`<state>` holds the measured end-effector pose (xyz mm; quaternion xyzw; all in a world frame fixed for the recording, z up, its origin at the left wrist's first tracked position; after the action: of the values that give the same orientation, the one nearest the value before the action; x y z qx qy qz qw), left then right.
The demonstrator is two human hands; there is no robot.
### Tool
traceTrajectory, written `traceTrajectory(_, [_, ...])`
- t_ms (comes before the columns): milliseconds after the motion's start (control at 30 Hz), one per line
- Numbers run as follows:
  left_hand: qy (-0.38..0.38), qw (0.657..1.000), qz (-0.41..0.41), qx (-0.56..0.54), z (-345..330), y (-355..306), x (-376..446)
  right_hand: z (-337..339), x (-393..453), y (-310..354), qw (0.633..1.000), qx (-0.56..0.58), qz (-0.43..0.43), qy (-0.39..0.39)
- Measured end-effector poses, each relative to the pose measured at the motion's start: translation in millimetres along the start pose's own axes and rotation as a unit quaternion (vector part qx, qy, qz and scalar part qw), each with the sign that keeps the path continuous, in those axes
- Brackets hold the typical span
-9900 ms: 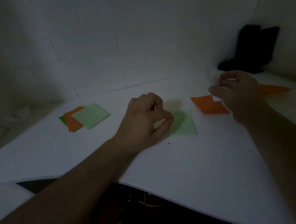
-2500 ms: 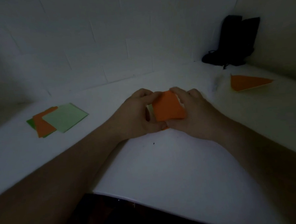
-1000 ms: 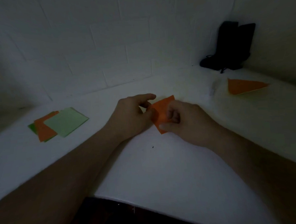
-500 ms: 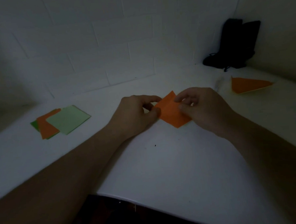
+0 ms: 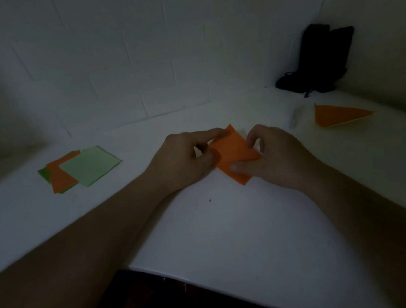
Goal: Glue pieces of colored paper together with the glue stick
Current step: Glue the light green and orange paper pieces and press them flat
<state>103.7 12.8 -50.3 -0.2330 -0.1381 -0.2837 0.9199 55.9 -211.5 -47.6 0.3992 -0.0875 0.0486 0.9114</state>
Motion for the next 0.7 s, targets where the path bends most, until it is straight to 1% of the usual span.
traceTrajectory(100, [0.013,1.0,0.004,-0.004,-1,0,-1,-6,3,-4,1.0,-0.014,-0.003,0.017])
traceTrajectory(167, [0.016,1.0,0.003,0.014,-5,0,-1,-6,5,-6,1.0,-0.014,-0.007,0.019])
traceTrajectory(267, [-0.003,0.997,-0.019,0.068,-11,0,1,-6,6,-5,1.0,-0.013,-0.008,0.021])
traceTrajectory(400, [-0.008,0.993,-0.064,0.095,-16,6,5,-5,7,-4,0.999,-0.009,-0.016,0.031])
traceTrajectory(533, [-0.009,0.993,-0.084,0.08,-15,7,7,-5,8,-8,0.999,-0.003,-0.014,0.029])
traceTrajectory(600, [-0.007,0.995,-0.076,0.067,-13,6,7,-4,10,-12,1.0,0.004,-0.012,0.015])
traceTrajectory(700, [0.018,0.997,-0.055,0.056,-10,5,6,-2,14,-17,1.0,-0.007,-0.011,-0.002])
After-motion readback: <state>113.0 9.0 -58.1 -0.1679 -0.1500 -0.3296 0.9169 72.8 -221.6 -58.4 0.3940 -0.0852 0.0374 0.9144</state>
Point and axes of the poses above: each hand's wrist, its own x-axis towards the middle knuckle, its own z-axis out of the back of the hand, y = z × x, the point moved 1 cm from there along x, towards the middle knuckle, and after that the axes turned 14 degrees about x, right-handed, at the moved point
